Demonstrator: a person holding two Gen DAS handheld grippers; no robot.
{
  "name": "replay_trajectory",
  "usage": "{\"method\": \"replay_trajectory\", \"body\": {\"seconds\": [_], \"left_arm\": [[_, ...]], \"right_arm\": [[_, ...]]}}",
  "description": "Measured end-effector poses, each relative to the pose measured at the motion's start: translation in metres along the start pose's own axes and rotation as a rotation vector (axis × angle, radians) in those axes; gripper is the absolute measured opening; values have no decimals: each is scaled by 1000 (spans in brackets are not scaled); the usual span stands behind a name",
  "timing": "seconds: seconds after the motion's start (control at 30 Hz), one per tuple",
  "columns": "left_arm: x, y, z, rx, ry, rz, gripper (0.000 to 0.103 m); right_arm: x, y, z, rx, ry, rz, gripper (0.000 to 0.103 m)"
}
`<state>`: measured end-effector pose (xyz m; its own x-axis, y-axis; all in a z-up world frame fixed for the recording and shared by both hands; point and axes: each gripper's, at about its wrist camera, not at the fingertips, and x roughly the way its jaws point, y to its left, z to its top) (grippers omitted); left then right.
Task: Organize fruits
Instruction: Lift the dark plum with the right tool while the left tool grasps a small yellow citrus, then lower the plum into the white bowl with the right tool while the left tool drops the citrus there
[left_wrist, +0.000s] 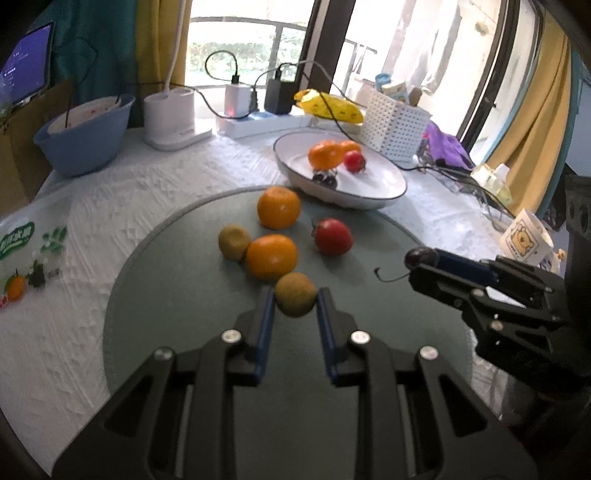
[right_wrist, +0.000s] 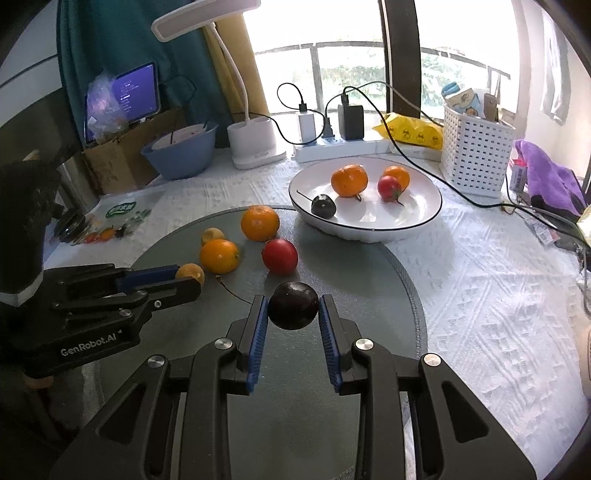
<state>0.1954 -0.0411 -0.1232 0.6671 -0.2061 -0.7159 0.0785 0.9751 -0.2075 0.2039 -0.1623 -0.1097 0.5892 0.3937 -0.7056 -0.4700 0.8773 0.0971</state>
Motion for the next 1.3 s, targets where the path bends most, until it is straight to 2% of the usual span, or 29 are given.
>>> {"method": "replay_trajectory", "body": {"seconds": [0.77, 1.3], "left_arm": [[-33, -20, 36, 77, -106, -37, 24], [-2, -34, 64, 110, -85, -68, 24]], "right_arm": [[-25, -13, 21, 4, -74, -55, 30], [-11, -48, 40, 32, -80, -93, 30]]}}
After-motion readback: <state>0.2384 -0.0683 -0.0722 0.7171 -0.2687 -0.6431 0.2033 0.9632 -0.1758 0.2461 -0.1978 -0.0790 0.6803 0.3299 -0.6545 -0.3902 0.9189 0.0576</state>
